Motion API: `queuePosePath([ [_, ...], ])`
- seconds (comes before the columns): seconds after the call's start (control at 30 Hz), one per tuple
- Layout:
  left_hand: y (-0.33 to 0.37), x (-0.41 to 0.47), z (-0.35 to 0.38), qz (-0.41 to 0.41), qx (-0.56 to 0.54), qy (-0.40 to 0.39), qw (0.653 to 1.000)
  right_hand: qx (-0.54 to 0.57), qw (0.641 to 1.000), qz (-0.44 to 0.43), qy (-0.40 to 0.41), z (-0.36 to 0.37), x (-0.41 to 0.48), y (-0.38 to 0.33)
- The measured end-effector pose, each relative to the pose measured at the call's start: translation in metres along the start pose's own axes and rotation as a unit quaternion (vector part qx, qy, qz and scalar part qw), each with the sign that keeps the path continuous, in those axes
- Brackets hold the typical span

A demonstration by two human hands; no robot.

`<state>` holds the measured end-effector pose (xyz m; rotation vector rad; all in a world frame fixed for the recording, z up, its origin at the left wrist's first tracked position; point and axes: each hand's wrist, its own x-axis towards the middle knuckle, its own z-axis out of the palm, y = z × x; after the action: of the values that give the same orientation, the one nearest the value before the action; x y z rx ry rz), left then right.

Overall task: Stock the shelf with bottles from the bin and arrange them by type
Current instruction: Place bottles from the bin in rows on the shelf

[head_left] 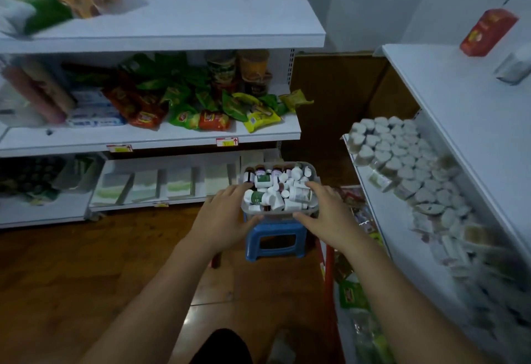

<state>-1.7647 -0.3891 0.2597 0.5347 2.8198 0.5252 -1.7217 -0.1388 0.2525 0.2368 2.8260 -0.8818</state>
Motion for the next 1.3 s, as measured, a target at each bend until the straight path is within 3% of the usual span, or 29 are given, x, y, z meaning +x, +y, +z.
queuePosePath([
  [0.23,-0.063,0.102,0.083,-0.042,0.015,-0.112,0.993,-0.028,0.997,0.047,-0.059,0.055,0.116,0.011],
  [0.43,-0.104,0.186,0.138,-0.02,-0.033,-0.167,0.985,-0.068,0.989,0.081,-0.107,0.099,0.203,0.021],
  [0.73,-0.138,0.25,0.187,0.019,0.014,-0.244,0.97,-0.169,0.966,0.029,-0.193,0.151,0.309,0.023],
  [1.03,-0.138,0.256,0.209,0.021,0.016,-0.199,0.98,-0.304,0.918,0.027,-0.255,0.185,0.347,0.027],
  [1.3,-0.155,0.249,0.199,0.041,-0.053,-0.155,0.986,-0.273,0.934,0.034,-0.23,0.191,0.348,0.038],
])
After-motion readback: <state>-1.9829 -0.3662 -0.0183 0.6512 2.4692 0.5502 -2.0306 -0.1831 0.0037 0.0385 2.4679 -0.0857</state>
